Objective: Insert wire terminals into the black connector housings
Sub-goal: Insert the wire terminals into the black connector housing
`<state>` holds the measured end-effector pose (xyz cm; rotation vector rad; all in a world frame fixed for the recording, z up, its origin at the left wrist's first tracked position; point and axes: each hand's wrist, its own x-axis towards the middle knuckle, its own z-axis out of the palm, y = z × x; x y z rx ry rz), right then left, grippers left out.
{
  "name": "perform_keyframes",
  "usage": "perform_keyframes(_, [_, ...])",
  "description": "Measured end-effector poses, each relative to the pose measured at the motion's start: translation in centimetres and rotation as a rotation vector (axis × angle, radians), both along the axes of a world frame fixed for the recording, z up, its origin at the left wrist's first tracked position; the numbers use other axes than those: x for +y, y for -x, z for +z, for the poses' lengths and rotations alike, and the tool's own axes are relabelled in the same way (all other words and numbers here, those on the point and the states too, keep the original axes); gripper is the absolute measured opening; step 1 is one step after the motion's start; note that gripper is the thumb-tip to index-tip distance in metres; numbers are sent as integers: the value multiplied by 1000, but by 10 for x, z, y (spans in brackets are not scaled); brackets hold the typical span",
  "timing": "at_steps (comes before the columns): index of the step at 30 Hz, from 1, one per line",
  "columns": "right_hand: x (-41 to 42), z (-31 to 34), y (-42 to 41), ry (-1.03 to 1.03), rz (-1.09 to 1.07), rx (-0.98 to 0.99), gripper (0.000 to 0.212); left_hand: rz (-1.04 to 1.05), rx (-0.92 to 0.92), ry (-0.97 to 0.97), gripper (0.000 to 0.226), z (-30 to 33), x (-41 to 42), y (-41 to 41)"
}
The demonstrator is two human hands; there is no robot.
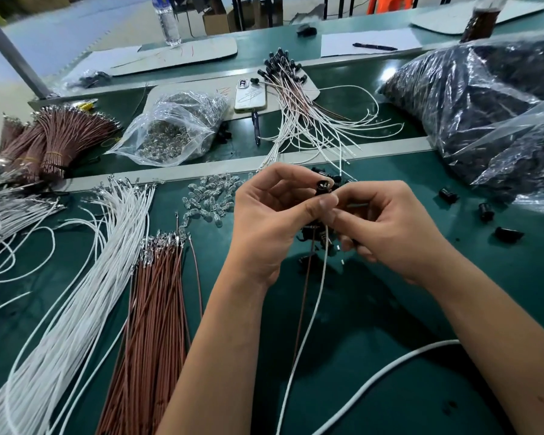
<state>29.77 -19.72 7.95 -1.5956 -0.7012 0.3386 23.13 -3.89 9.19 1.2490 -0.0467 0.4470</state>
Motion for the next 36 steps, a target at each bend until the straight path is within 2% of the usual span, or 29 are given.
perform_keyframes(5, [-1, 1, -1, -115, -12, -97, 11, -32, -74, -46, 36, 2, -1, 1])
perform_keyframes(12, [-1, 8, 0, -79, 41, -319, 11, -36, -87, -45, 38, 2, 0, 2])
perform_keyframes(19, [3, 9, 3, -7, -26, -559, 23, -25, -78, -31, 38, 3, -1, 2])
perform_keyframes(22, [4, 8, 3, -7, -53, -606, 17, -19, -81, -39, 38, 4, 0, 1])
perform_keyframes(26, [2, 5, 1, -44, -24, -458, 8, 18, -85, -57, 39, 4, 0, 2])
perform_keyframes(36, [5, -2, 3, -130, 102, -92, 8, 60, -43, -14, 37, 3, -1, 0])
